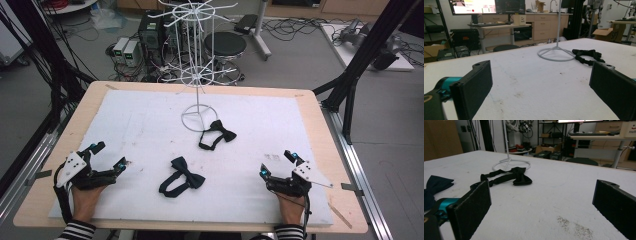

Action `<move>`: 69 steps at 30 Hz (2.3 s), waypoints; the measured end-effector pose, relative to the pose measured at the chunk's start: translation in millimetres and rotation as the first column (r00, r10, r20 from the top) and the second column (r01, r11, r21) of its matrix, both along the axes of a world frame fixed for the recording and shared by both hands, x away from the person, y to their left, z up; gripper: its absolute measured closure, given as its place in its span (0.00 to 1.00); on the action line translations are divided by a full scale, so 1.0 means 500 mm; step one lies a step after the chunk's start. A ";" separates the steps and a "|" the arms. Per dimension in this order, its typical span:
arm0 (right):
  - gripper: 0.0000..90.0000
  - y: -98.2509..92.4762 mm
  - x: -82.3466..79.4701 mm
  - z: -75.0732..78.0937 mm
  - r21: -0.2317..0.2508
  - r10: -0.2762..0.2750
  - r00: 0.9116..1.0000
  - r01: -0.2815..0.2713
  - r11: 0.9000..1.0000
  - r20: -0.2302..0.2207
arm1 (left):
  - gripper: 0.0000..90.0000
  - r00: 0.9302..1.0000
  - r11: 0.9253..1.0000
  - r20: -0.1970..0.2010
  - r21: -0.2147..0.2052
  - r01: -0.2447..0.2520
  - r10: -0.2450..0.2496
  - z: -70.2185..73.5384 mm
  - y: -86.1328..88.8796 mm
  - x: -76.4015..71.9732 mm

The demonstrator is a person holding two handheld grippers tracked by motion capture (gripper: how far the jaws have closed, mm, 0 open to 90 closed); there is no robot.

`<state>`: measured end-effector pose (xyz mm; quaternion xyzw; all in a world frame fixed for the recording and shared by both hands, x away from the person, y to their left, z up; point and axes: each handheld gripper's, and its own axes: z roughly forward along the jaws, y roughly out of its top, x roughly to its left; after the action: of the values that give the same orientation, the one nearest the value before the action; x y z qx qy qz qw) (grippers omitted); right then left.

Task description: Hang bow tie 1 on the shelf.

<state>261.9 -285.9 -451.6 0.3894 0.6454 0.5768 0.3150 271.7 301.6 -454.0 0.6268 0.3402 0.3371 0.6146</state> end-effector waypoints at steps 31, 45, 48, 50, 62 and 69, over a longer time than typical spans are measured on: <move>0.01 0.000 0.001 0.000 -0.007 0.003 1.000 -0.003 1.000 0.006 | 0.02 0.996 0.997 -0.040 -0.014 0.081 -0.082 0.003 0.002 0.008; 0.01 0.000 0.001 0.000 -0.004 0.004 1.000 -0.004 1.000 0.005 | 0.02 0.956 0.955 -0.125 0.103 0.279 -0.266 0.086 -0.034 0.033; 0.01 0.000 0.001 0.000 -0.004 0.005 1.000 -0.005 1.000 0.002 | 0.02 0.945 0.943 -0.139 0.115 0.314 -0.297 0.097 -0.044 0.038; 0.01 0.000 0.001 0.000 -0.004 0.005 1.000 -0.005 1.000 0.004 | 0.02 0.934 0.928 -0.153 0.138 0.345 -0.324 0.107 -0.056 0.043; 0.01 -0.001 0.000 0.000 -0.002 0.004 1.000 -0.004 1.000 0.003 | 0.02 0.863 0.828 -0.229 0.254 0.500 -0.451 0.161 -0.133 0.070; 0.01 -0.002 0.000 0.000 0.001 0.006 1.000 -0.006 1.000 0.005 | 0.02 0.805 0.735 -0.315 0.334 0.590 -0.503 0.173 -0.186 0.087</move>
<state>262.1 -286.8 -451.6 0.3862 0.6455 0.5789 0.3146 315.2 208.4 -367.4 0.8460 0.1207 0.1392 0.5003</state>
